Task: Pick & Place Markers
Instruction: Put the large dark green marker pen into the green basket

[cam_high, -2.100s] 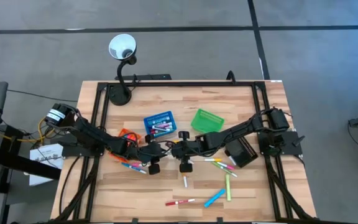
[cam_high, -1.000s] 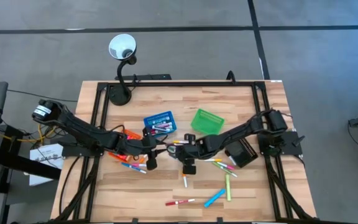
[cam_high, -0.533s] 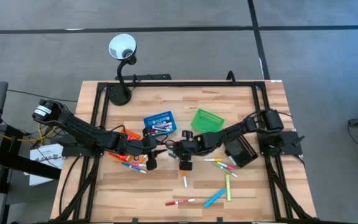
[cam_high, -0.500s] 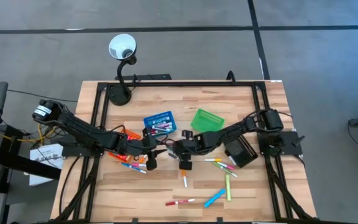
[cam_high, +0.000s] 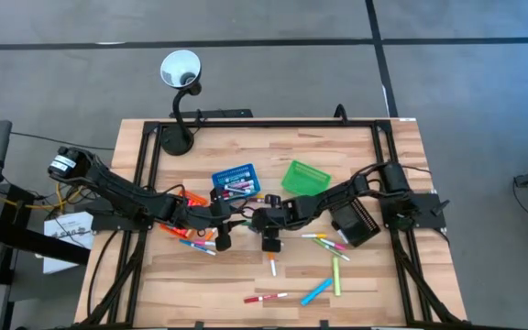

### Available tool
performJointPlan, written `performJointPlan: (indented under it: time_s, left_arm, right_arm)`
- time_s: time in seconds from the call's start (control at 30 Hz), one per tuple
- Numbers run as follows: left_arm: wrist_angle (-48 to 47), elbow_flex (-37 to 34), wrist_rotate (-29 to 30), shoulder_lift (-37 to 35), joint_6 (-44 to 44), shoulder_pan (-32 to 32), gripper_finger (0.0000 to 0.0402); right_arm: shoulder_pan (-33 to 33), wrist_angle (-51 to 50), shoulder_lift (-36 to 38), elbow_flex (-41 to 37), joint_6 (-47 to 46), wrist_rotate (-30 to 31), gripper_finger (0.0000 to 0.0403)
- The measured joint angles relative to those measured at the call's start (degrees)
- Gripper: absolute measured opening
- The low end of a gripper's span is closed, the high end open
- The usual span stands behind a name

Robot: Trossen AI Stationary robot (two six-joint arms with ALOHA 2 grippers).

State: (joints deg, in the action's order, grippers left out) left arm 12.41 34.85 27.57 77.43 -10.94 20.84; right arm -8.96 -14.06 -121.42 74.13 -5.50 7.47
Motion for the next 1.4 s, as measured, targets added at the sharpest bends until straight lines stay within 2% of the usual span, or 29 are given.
performJointPlan:
  time_s: [0.1,0.3,0.4,0.57,0.8,0.9,1.0,1.1,1.2,1.27,1.4]
  left_arm:
    - [0.0,0.0,0.0,0.0,0.0,0.0,0.0126]
    - [0.0,0.0,0.0,0.0,0.0,0.0,0.0126]
    - [0.0,0.0,0.0,0.0,0.0,0.0,0.0126]
    - [0.0,0.0,0.0,0.0,0.0,0.0,0.0126]
    - [0.0,0.0,0.0,0.0,0.0,0.0,0.0126]
    - [0.0,0.0,0.0,0.0,0.0,0.0,0.0126]
    - [0.0,0.0,0.0,0.0,0.0,0.0,0.0126]
    - [0.0,0.0,0.0,0.0,0.0,0.0,0.0126]
    - [0.0,0.0,0.0,0.0,0.0,0.0,0.0126]
    - [0.0,0.0,0.0,0.0,0.0,0.0,0.0126]
    - [0.0,0.0,0.0,0.0,0.0,0.0,0.0126]
  right_arm:
    - [0.1,0.0,-0.1,0.0,0.8,-0.2,0.0085]
    - [-0.1,0.0,0.0,0.7,2.1,-0.3,0.0019]
    - [0.0,-1.5,1.1,1.7,2.1,-0.3,0.002]
    - [0.1,-5.0,5.3,2.7,4.2,0.5,0.0049]
    - [0.7,-21.9,15.9,2.7,4.0,7.2,0.0017]
    - [1.9,-31.9,20.5,2.9,0.8,13.1,0.0018]
    - [4.3,-38.7,24.2,1.6,-3.5,17.8,0.0035]
    - [7.4,-39.0,27.4,-2.2,-5.5,17.5,0.0041]
    - [10.7,-36.9,28.7,-7.3,-6.1,16.3,0.0026]
    - [12.8,-33.2,29.1,-10.3,-6.1,14.2,0.0016]
    - [15.8,-25.3,29.1,-14.8,-4.4,11.8,0.0019]
